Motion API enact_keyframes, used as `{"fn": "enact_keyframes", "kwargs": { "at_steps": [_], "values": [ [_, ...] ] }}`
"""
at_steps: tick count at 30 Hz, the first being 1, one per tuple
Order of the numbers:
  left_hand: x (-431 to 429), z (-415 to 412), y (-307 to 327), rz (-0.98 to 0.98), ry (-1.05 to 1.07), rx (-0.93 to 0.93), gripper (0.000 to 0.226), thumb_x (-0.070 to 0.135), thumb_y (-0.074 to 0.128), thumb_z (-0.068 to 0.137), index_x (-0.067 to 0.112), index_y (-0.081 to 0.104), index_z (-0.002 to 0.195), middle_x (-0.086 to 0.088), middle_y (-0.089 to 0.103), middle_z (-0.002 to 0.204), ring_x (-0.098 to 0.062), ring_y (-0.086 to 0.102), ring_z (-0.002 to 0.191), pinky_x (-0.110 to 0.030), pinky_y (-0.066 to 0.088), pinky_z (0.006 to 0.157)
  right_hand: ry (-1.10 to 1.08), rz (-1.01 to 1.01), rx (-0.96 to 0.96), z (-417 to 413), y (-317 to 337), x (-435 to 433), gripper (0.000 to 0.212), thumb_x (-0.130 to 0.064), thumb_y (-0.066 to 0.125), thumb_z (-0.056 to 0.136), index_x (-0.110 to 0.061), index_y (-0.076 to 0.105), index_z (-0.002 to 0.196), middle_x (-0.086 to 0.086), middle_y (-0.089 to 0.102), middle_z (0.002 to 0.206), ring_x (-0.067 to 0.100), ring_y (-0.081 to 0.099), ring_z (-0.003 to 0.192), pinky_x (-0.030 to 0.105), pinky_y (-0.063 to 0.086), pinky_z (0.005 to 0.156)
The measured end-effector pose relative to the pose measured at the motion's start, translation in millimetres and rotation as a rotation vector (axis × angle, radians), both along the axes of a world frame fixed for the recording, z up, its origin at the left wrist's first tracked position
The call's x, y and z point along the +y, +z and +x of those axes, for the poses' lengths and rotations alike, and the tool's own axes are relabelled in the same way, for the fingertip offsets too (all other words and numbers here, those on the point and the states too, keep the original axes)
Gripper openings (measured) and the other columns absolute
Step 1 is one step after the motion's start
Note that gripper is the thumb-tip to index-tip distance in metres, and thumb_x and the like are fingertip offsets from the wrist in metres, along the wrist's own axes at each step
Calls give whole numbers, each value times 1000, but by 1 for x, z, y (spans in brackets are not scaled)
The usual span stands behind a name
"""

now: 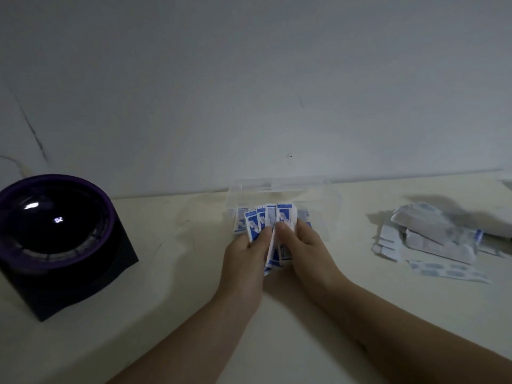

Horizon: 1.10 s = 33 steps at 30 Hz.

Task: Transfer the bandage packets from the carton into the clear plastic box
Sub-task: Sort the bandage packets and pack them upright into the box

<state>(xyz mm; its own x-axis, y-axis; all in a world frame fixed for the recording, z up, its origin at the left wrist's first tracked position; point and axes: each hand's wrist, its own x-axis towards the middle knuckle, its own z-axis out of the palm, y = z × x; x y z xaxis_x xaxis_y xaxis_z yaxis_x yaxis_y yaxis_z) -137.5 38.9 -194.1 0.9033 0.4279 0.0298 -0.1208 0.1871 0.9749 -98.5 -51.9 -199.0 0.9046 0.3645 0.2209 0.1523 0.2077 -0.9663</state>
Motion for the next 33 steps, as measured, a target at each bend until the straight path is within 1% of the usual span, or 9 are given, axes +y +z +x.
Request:
{"fn": "enact_keyframes", "kwargs": {
  "at_steps": [3, 6, 10, 17, 22, 26, 28, 31, 33],
  "values": [
    [3, 1, 0, 4, 27, 3, 17, 27, 58, 92, 18, 70, 98, -7, 74, 91, -24, 71, 84, -40, 57, 77, 12, -12, -5, -1, -2, 2, 23, -18, 44, 99, -14, 60, 114, 3, 71, 107, 17, 68, 97, 33, 54, 86],
    [1, 2, 2, -19, 14, 2, 30, 30, 49, 97, 19, 72, 82, -6, 75, 88, -25, 71, 85, -44, 55, 85, -8, -4, -16, 2, -3, 1, 21, -16, 43, 99, -14, 60, 111, 4, 72, 104, 18, 69, 95, 33, 54, 85],
    [4, 1, 0, 87, 50, -39, 17, 23, 56, 93, 17, 71, 90, -10, 74, 91, -27, 71, 88, -49, 54, 86, 24, -25, -75, -1, -4, 2, 24, -17, 41, 100, -16, 60, 115, 1, 71, 106, 15, 68, 97, 26, 54, 83],
    [-1, -1, 1, 81, 33, -50, 25, 31, 48, 97, 22, 70, 90, 0, 74, 93, -16, 70, 91, -40, 54, 89, 45, -85, -113, -1, -3, 1, 24, -18, 41, 100, -17, 60, 115, 1, 71, 105, 13, 67, 97, 26, 53, 84],
    [6, -1, 1, 246, 29, -121, 18, 25, 50, 96, 19, 68, 94, -1, 73, 94, -12, 68, 91, -27, 51, 84, 32, -184, -229, 0, -1, -3, 24, -17, 39, 101, -15, 61, 110, 4, 69, 105, 10, 64, 99, 21, 49, 85],
    [15, 1, -2, 288, 22, -93, 18, 24, 52, 95, 16, 67, 100, -4, 72, 97, -18, 67, 94, -33, 52, 84, 39, -303, -281, -2, 4, -6, 27, -16, 40, 100, -21, 56, 80, -15, 62, 72, -6, 54, 66, 11, 42, 64],
    [12, 1, -5, 325, -59, -56, 19, 29, 49, 96, 20, 63, 104, -3, 68, 105, -14, 64, 100, -29, 50, 90, -12, -377, -351, -1, 3, -7, 32, -17, 42, 100, -21, 47, 68, -10, 50, 64, 1, 44, 59, 14, 37, 58],
    [11, -2, -6, 465, -154, -57, 10, 26, 46, 97, 31, 54, 92, -5, 58, 114, -2, 57, 100, -5, 40, 83, -90, -582, -517, 6, -5, -9, 31, -27, 37, 100, -30, 44, 70, -9, 50, 72, 19, 45, 77, 31, 40, 72],
    [13, -1, -5, 540, -176, -60, 15, 22, 46, 98, 35, 49, 89, -9, 52, 118, -6, 54, 102, -6, 38, 86, -159, -782, -650, 6, -10, -14, 27, -38, 26, 96, -31, 39, 74, -9, 48, 80, 22, 43, 82, 37, 39, 80]
  ]
}}
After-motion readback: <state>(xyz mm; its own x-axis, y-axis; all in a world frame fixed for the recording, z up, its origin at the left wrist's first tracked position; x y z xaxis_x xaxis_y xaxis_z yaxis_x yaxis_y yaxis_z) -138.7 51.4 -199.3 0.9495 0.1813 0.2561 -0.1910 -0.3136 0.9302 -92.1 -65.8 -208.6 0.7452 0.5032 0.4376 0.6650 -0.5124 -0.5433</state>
